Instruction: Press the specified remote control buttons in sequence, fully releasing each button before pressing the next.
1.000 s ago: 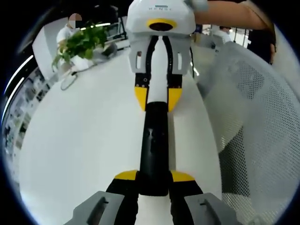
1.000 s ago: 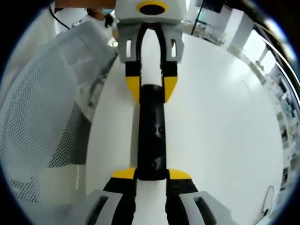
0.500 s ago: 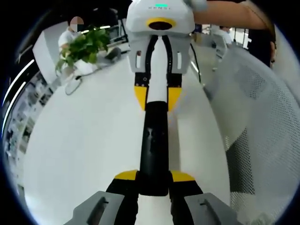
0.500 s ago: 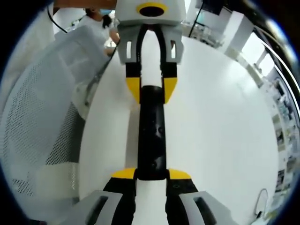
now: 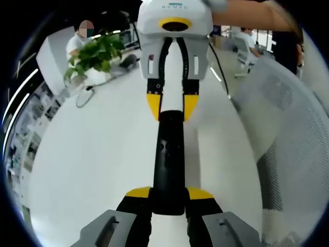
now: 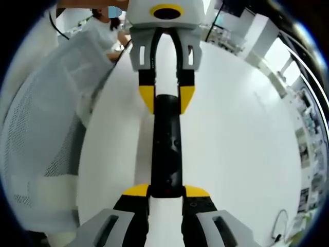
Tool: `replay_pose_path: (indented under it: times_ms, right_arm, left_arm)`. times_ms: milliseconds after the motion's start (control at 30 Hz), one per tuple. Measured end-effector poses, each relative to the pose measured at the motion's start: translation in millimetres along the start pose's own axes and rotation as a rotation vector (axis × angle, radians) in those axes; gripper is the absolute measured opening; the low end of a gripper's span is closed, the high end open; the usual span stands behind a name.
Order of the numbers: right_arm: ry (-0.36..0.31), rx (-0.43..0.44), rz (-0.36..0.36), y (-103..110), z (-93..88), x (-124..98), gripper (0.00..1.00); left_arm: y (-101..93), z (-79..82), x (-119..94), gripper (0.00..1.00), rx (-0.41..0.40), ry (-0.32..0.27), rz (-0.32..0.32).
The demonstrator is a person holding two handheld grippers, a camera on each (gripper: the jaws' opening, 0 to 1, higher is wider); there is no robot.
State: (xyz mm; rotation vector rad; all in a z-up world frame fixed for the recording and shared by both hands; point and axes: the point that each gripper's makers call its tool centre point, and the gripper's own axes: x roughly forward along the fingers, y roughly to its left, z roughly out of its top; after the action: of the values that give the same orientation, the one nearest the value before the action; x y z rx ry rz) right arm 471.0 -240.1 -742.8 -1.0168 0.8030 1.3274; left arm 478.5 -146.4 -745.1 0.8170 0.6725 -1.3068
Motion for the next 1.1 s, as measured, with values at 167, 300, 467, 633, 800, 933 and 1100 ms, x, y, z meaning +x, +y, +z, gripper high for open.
replay_pose_path:
  times_ms: [167, 300, 467, 633, 800, 933, 1100]
  right_arm:
    - [0.001, -0.001, -0.005, -6.2, -0.4, -0.7, 0.20]
    - [0.000, 0.000, -0.012, -11.6, -1.6, -0.5, 0.20]
    - [-0.001, 0.003, -0.016, -17.7, -2.4, 1.1, 0.20]
    - [0.001, 0.001, -0.018, -23.3, -3.0, 3.8, 0.20]
    - [-0.001, 0.007, -0.024, -30.9, -4.5, 6.2, 0.20]
    - [0.001, 0.010, -0.024, -36.0, -7.2, 9.7, 0.20]
    - [0.001, 0.018, -0.030, -45.9, -11.1, 13.7, 0.20]
  left_arm:
    - [6.6, 0.6, 0.7, 0.23, 0.003, -0.001, 0.003]
    - [13.0, 0.8, 2.2, 0.23, 0.004, -0.002, 0.006]
    - [18.6, 1.6, 2.8, 0.23, 0.007, -0.002, 0.010]
    - [22.7, 0.8, 4.3, 0.23, 0.010, 0.002, 0.009]
    - [32.3, -1.2, 7.5, 0.23, 0.014, 0.004, 0.009]
    - [37.5, -1.9, 11.8, 0.23, 0.017, 0.007, 0.005]
    - [48.4, -4.3, 18.3, 0.23, 0.018, 0.009, 0.006]
